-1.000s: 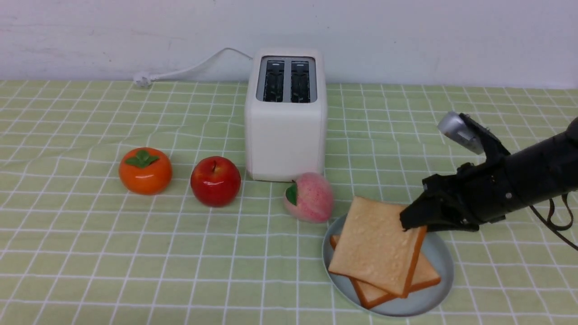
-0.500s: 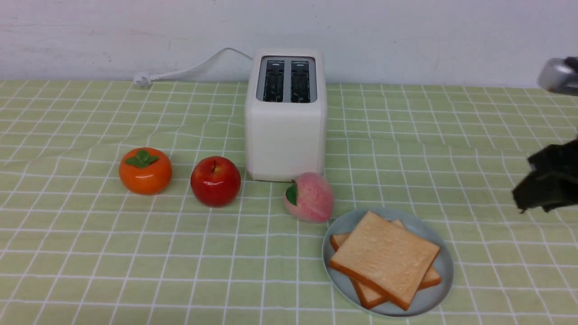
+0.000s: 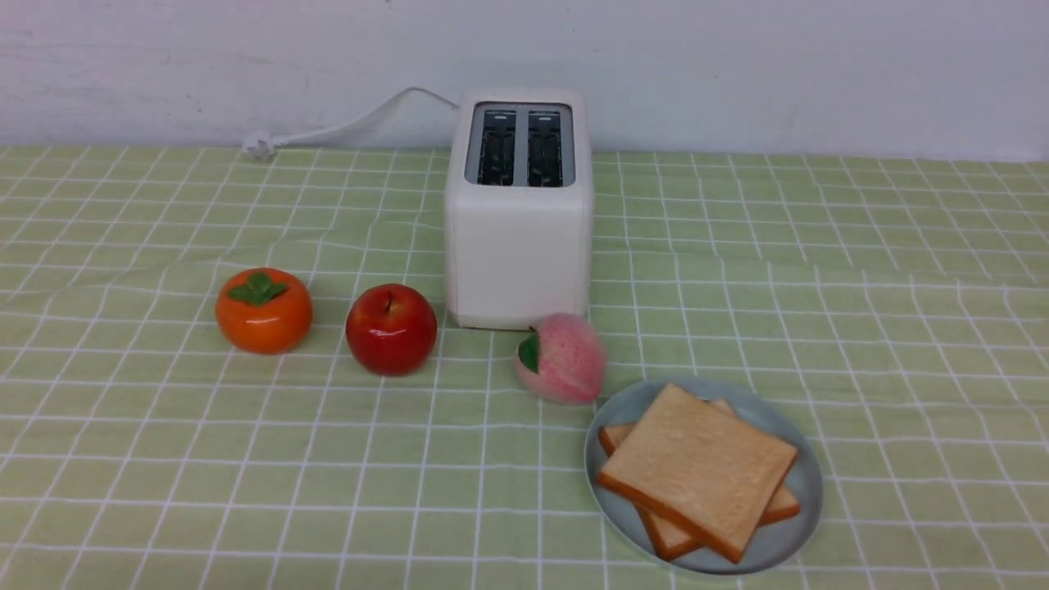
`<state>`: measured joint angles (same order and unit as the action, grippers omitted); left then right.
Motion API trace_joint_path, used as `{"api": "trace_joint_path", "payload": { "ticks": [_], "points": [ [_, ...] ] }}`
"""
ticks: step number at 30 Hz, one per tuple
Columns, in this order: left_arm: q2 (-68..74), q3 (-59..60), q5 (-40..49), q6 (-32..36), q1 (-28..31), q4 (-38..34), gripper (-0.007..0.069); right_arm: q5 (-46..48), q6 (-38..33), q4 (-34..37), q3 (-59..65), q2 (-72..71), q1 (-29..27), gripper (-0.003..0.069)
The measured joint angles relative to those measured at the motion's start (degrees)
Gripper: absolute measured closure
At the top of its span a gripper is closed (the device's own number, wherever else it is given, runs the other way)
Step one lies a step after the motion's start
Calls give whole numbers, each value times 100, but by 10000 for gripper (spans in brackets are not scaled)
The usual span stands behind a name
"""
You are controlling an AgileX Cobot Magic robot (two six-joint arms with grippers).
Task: Take toasted bread from bread machine on green coffee tablecloth place on plate.
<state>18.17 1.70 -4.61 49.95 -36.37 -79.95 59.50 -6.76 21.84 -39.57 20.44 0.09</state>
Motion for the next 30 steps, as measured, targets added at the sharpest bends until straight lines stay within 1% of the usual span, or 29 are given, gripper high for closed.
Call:
{"api": "trace_joint_path", "payload": {
  "ticks": [2,5,13,15,16,18,19,20,21,22,24,25,26,27,28,29,30],
  "points": [
    [0,0,0,0,0,0,624,-306,124,0,273,-425,0,639],
    [0,0,0,0,0,0,623,-543,192,5,600,-680,0,636],
    [0,0,0,0,0,0,616,-498,226,-55,1059,-722,0,627],
    [0,0,0,0,0,0,613,-582,267,-456,1105,-727,0,629],
    [0,0,0,0,0,0,612,-600,275,-498,1112,-727,0,631],
    [0,0,0,0,0,0,608,-1301,330,-999,1413,-804,0,668],
    [0,0,0,0,0,0,607,-1539,333,-1129,1595,-883,0,673],
    [0,0,0,0,0,0,607,-2061,392,-1401,1865,-1063,0,678],
    [0,0,0,0,0,0,607,-2234,406,-1497,1984,-1099,0,678],
    [0,0,0,0,0,-1,606,-2788,577,-1847,2431,-1390,0,679],
    [0,0,0,0,0,-1,605,-3293,1045,-2328,3066,-1848,0,679],
    [0,0,0,0,0,-1,603,-3477,1435,-2544,3403,-2011,0,679],
    [0,0,0,0,0,-1,603,-3494,1576,-2628,3453,-2023,0,679],
    [-6,0,11,0,0,-1,603,-3613,2076,-2974,3816,-2092,0,679],
    [-6,0,11,0,0,-1,603,-3624,2209,-3016,3853,-2099,0,679],
    [-11,0,11,0,0,-1,601,-3623,2654,-3318,4035,-2104,0,679],
    [-11,0,11,0,0,-1,601,-3624,2735,-3353,4036,-2104,0,679]
  ]
}}
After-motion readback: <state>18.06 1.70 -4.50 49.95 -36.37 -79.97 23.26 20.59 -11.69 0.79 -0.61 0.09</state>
